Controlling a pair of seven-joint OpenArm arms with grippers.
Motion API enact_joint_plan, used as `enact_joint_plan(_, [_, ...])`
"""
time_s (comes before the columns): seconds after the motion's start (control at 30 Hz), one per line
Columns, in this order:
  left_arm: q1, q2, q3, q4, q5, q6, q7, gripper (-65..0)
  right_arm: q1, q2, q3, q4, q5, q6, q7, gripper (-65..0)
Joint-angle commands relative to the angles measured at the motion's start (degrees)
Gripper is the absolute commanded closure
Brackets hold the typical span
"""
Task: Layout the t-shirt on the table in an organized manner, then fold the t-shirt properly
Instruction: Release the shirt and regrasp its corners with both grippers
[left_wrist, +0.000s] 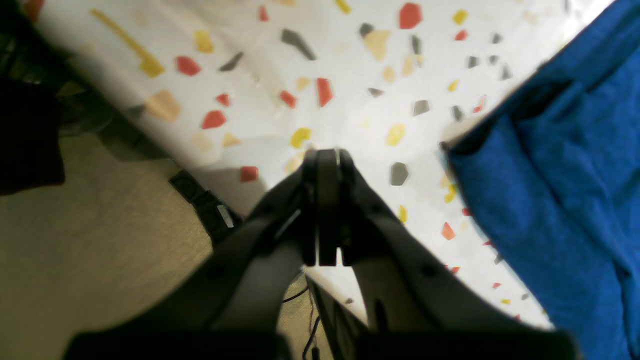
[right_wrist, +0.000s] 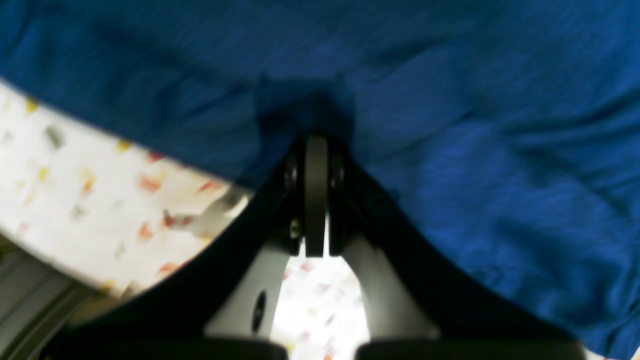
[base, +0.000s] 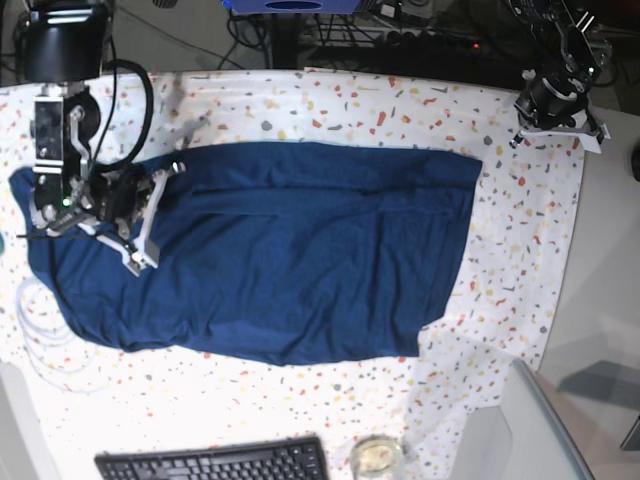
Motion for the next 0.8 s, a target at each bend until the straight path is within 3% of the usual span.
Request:
enact_joint_plan(0.0, [0.17,-0.47,-0.18,0.88,-0.44,-0.24,-0.75,0.0,1.67,1.11,0.22,-1.29,0.52,0.06,1.13,-0.2])
enact_joint_plan(0.2, [0.17,0.06,-0.09,0.79,-0.52,-1.39,-0.75,0.0,6.06,3.13,0.31,-11.31,0.78,0.06,7.19,-0.2])
enact_joint_plan(0.27, [0.17,1.20,-0.18,0.71,0.00,-3.85,-0.75,0.0,5.54,3.40,0.57,-8.50,1.05,0.32,9.13,0.0])
enact_joint_plan(0.4, [-0.01,1.55,-0.18,-0.61,0.00,-7.10,-0.84,0.0,0.17,2.69,8.22,3.19,5.00,0.32,11.15,-0.8])
enact_joint_plan(0.53, [-0.27,3.40,-0.18,-0.88,0.00,-12.90,-0.93,-22.2,-2.82,2.52,11.12,10.14,10.72,0.32,8.60,-2.9])
enact_joint_plan(0.63, [-0.36,4.37,-0.18,-1.05,0.00,-15.45,-4.09,-34.9,-3.17,2.52,13.14,11.46,12.92,0.32,6.14,-15.5])
enact_joint_plan(0.7, [-0.36,5.51,-0.18,-2.28,0.00,-16.95,-7.52,-39.8,-3.34,2.52,14.55,11.54,13.18,0.32,6.05,-24.9])
enact_joint_plan(0.77, [-0.89,5.69,-0.18,-4.92,0.00,-18.00,-9.46,-40.2,-3.34,2.52,15.69,11.54,13.18,0.41,6.05,-29.9])
